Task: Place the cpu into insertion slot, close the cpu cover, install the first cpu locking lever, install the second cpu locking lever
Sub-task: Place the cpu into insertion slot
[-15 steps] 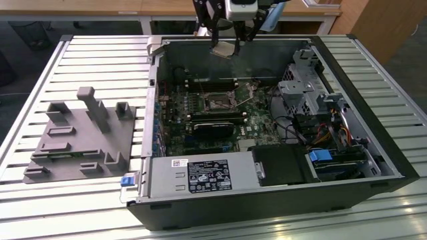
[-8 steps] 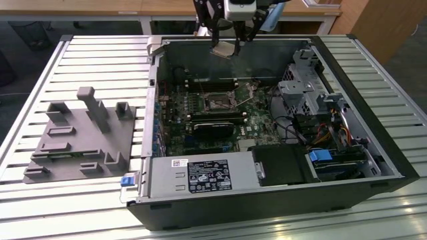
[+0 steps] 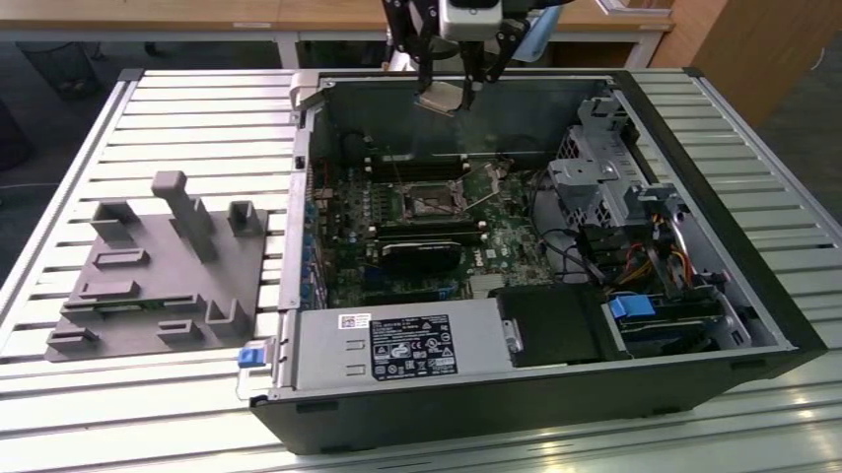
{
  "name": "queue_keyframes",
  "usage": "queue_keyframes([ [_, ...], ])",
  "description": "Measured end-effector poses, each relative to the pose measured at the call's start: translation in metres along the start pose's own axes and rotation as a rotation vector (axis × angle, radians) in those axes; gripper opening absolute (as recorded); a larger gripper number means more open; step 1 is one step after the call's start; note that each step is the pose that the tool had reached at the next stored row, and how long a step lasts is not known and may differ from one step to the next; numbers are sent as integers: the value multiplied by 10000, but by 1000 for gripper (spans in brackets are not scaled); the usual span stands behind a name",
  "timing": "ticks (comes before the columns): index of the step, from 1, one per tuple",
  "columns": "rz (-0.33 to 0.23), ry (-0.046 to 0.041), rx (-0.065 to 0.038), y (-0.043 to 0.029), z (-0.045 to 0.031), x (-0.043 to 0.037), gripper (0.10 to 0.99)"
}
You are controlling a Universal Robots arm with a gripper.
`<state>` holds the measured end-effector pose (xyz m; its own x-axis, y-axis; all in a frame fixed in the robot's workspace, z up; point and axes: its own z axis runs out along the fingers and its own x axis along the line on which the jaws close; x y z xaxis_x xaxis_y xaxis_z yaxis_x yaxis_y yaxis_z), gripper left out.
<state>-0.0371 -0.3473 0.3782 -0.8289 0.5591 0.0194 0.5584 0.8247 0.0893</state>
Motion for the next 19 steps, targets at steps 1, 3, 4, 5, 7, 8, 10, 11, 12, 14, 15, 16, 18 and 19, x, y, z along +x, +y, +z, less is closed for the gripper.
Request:
queue_keyframes([
  [1,37,-4,-1,0,0,0,537],
  [3,110,-11,-2,0,0,0,537],
  [4,146,-14,-3,0,0,0,537],
  [5,184,-17,-4,0,0,0,537],
  [7,257,-23,-6,0,0,0,537],
  [8,293,-26,-6,0,0,0,537],
  [10,365,-33,-8,0,0,0,537],
  [11,403,-37,-8,0,0,0,537],
  [12,479,-44,-9,0,0,0,537],
  [14,553,-50,-11,0,0,0,537],
  [15,589,-53,-12,0,0,0,537],
  [16,627,-56,-12,0,0,0,537],
  [18,699,-63,-14,0,0,0,537],
  [19,735,-66,-15,0,0,0,537],
])
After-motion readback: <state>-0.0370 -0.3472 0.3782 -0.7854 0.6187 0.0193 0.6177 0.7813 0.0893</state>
